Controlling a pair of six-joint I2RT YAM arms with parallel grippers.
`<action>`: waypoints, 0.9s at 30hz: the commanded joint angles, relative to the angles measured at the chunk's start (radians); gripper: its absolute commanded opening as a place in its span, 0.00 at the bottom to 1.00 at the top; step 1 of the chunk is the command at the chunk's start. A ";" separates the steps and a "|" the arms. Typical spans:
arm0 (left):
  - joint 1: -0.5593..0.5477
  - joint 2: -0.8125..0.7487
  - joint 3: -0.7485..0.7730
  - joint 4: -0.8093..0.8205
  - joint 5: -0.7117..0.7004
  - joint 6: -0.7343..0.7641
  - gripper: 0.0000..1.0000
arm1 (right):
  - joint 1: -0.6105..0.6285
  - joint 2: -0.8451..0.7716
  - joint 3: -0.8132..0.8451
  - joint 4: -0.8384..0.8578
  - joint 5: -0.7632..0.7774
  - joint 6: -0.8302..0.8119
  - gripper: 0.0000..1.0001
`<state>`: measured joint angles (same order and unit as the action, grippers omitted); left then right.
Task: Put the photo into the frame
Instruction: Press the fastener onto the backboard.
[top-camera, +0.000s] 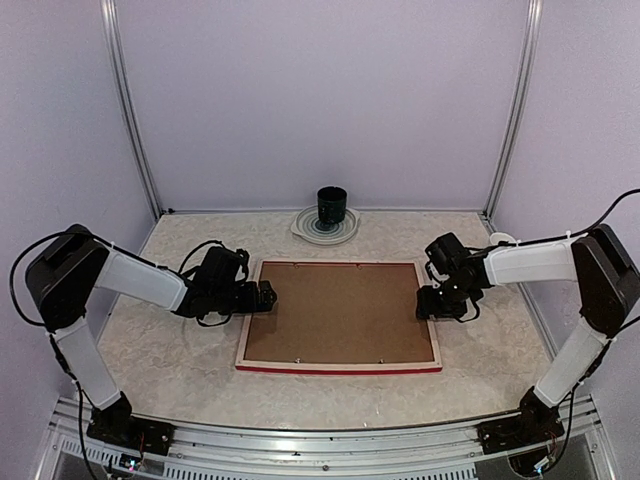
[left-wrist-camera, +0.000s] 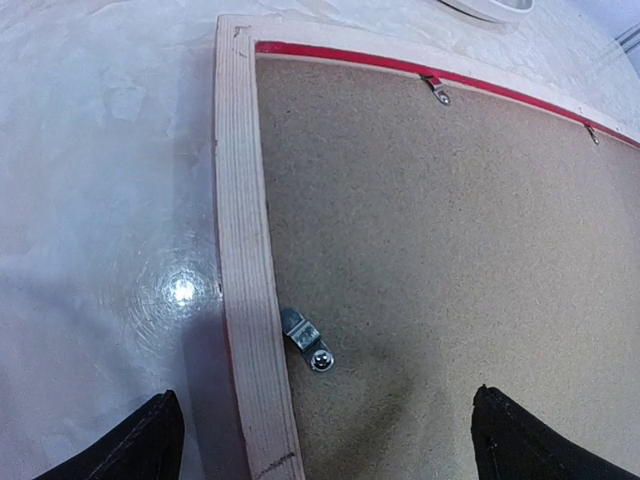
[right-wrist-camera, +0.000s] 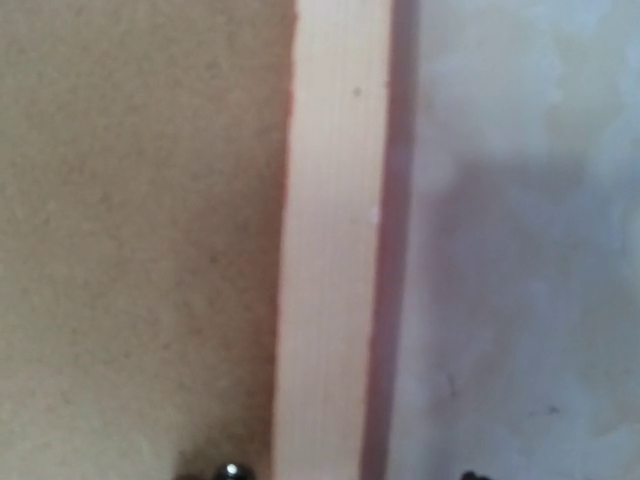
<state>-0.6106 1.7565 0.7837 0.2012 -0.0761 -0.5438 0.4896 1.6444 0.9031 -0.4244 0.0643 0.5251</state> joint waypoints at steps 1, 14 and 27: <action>0.013 0.025 -0.031 -0.005 0.045 0.007 0.99 | -0.009 0.033 -0.002 0.008 -0.003 0.000 0.57; 0.017 0.042 -0.031 -0.002 0.053 0.002 0.99 | -0.009 0.053 -0.017 -0.001 -0.031 -0.038 0.35; 0.028 0.043 -0.035 -0.003 0.056 -0.002 0.99 | -0.009 0.076 0.003 -0.062 -0.017 -0.095 0.32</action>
<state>-0.5938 1.7653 0.7746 0.2470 -0.0479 -0.5411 0.4877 1.6608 0.9085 -0.4068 0.0196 0.4767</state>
